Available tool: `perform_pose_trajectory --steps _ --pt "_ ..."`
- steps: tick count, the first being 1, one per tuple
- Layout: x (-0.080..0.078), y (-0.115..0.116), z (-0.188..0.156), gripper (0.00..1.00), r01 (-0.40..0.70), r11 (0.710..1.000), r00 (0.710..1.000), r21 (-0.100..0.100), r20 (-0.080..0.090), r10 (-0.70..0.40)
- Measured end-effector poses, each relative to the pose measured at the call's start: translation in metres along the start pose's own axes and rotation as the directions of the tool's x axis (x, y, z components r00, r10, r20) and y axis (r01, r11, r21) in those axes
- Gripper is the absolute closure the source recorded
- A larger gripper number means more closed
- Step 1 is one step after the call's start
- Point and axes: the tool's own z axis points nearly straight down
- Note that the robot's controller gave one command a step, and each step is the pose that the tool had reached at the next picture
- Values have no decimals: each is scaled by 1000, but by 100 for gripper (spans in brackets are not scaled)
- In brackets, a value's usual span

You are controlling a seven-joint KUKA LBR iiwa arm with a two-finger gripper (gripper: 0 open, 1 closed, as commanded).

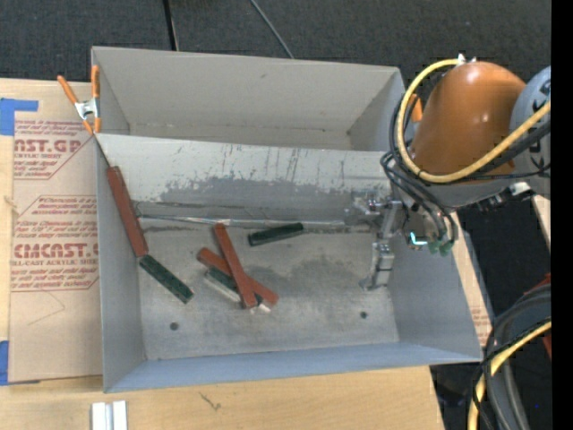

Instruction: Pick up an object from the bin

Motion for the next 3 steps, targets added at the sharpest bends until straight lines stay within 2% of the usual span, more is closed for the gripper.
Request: perform_pose_trajectory --steps 1,2,3 --pt "-2 0 -4 0 1 1000 1000 1 8 -1" --pt "-32 3 71 0 -76 997 997 -1 13 76" --pt "-41 4 90 0 -35 999 999 0 5 35"
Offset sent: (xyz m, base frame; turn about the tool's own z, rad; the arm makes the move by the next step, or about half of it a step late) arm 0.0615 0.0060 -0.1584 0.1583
